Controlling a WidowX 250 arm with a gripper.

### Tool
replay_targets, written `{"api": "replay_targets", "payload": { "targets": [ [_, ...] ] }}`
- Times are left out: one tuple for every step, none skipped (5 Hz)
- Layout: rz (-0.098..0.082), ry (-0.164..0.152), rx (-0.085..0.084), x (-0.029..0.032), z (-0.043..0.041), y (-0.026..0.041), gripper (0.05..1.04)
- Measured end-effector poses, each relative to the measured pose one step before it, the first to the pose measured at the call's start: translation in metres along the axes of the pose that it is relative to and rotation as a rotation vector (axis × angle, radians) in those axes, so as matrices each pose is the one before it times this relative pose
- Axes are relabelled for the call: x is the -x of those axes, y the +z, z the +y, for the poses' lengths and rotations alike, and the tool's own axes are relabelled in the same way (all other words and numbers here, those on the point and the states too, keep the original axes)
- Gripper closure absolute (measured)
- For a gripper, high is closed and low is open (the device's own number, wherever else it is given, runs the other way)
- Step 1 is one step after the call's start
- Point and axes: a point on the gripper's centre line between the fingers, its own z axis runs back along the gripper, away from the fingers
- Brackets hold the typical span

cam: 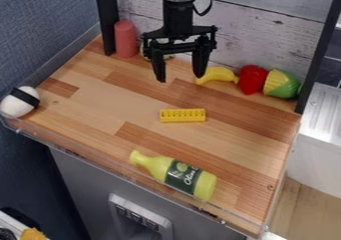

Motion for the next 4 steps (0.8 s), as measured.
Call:
{"api": "replay_targets", "payload": {
  "targets": [
    [-0.0129,-0.1204,0.0009,0.00396,-0.01043,-0.00249,0.089],
    [-0.0018,-0.0374,-0.0006,-0.00111,-0.0052,-0.01291,0.089],
    [0.0105,0.0502,-0.0065,-0.00297,-0.00225,-0.01787,0.087],
    [-0.0004,0.0883,0.0051,-0.0061,-0.00339,-0.00982,0.089]
  ]
}}
